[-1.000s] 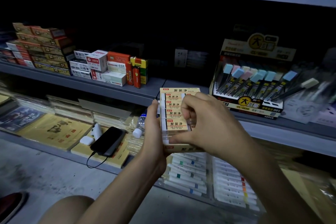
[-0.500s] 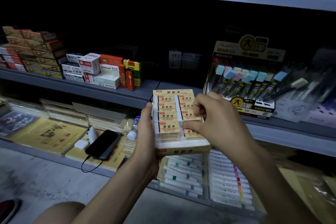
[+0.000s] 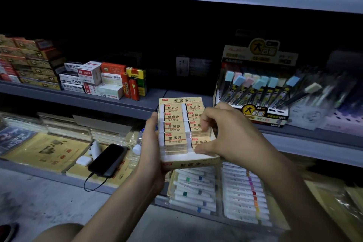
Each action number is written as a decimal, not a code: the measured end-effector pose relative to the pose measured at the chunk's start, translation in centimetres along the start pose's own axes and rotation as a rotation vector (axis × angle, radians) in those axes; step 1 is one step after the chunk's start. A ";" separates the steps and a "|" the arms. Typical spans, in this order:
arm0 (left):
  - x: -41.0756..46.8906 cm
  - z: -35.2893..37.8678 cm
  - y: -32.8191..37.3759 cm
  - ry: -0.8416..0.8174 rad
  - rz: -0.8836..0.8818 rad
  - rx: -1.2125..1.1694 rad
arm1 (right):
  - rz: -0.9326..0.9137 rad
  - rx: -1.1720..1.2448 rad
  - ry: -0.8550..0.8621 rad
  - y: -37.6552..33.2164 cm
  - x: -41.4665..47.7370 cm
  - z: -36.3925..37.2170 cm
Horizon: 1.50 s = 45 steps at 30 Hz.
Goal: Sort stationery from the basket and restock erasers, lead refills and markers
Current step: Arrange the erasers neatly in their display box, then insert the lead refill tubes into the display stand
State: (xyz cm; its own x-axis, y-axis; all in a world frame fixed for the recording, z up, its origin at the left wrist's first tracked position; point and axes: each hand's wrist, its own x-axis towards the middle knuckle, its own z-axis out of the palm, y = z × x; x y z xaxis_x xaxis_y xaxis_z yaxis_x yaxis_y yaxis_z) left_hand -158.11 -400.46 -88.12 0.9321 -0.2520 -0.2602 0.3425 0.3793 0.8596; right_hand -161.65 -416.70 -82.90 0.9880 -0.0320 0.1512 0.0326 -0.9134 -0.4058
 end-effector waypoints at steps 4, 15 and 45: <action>-0.1 -0.1 0.1 0.002 -0.002 0.001 | -0.008 0.088 0.000 0.2 -0.8 -0.3; -0.8 -2.1 0.8 -0.017 0.038 0.049 | -0.174 0.035 -0.057 1.0 -4.2 0.3; 3.5 -5.8 1.3 0.194 0.722 1.012 | -0.069 0.132 0.384 0.7 0.8 5.6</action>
State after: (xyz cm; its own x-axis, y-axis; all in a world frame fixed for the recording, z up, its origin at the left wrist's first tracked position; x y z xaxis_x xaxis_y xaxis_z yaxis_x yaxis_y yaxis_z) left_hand -153.76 -395.69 -90.50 0.9002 -0.1042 0.4228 -0.4154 -0.4971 0.7618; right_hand -159.97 -415.10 -88.09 0.8557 -0.1444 0.4970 0.1404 -0.8595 -0.4915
